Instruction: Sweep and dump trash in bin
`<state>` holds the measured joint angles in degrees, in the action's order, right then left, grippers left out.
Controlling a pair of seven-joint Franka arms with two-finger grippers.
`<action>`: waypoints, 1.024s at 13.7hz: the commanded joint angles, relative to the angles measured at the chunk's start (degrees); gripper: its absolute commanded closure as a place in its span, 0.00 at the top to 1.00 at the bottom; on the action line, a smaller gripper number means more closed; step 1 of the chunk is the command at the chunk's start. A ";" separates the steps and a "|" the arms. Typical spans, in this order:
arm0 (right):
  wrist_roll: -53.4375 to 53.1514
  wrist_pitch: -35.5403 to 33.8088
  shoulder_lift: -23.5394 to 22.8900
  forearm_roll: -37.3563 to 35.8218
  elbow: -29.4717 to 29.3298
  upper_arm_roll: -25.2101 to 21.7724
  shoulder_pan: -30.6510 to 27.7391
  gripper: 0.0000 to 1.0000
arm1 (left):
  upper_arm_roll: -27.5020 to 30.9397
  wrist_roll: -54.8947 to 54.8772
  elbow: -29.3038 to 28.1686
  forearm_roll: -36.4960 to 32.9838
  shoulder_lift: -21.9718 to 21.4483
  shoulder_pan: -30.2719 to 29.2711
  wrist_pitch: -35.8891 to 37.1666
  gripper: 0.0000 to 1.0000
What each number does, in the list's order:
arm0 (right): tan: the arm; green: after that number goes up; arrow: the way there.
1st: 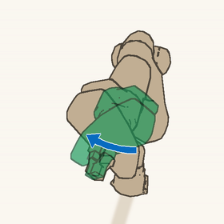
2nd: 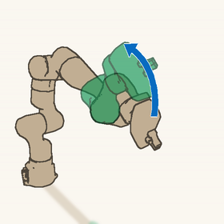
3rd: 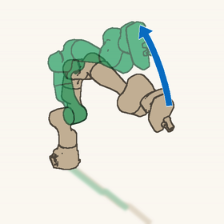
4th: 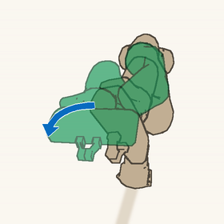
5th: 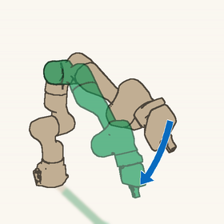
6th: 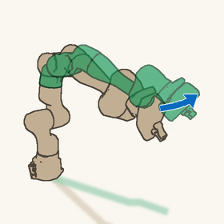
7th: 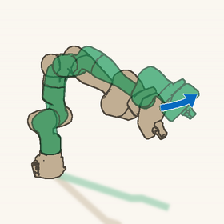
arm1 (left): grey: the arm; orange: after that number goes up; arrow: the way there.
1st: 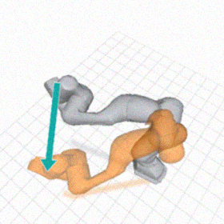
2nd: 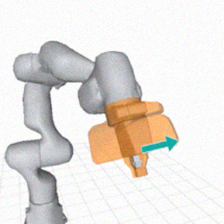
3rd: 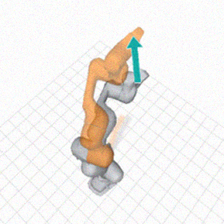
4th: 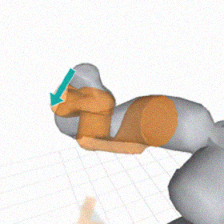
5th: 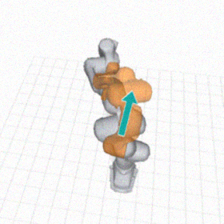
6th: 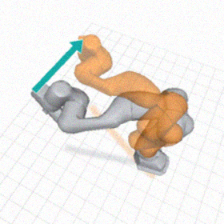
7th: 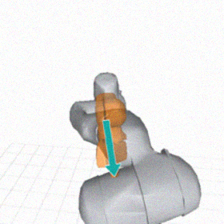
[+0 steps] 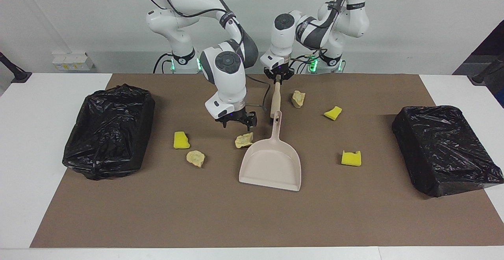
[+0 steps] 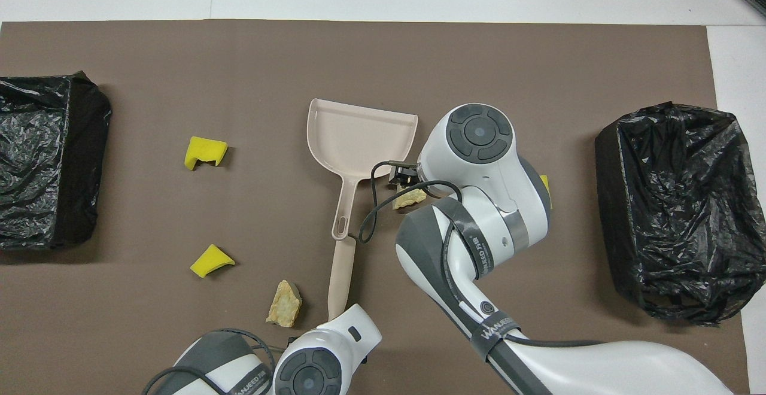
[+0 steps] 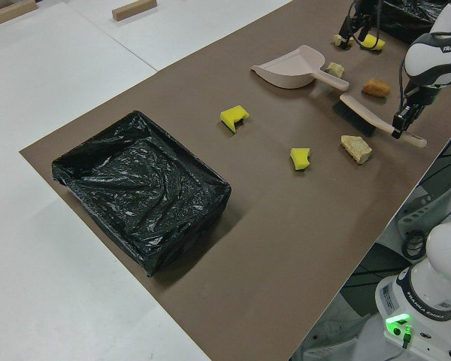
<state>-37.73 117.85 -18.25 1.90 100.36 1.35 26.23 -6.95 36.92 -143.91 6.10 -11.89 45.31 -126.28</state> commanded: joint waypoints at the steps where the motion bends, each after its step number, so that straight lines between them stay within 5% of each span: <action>1: 1.16 1.51 1.20 0.38 1.16 0.49 -0.57 1.00 | -0.26 -1.49 0.12 0.32 -2.86 -0.66 7.06 0.00; 4: 1.08 3.35 0.85 4.14 0.81 0.49 -0.48 1.00 | -0.26 -7.45 -1.10 0.32 -9.19 -0.75 16.47 0.00; 8: 0.28 5.20 0.58 4.34 1.07 0.41 1.10 1.00 | -0.17 -16.67 -8.48 0.41 -14.65 -5.91 17.91 0.00; 14: -14.27 7.74 -0.73 -3.55 -0.16 0.41 7.59 1.00 | -0.17 -40.92 -5.61 0.14 -6.85 -28.14 8.87 0.00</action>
<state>-45.06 123.23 -18.26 2.19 100.38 1.66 31.17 -6.61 2.36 -151.08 6.01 -22.54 22.60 -113.67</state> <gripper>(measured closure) 0.000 0.731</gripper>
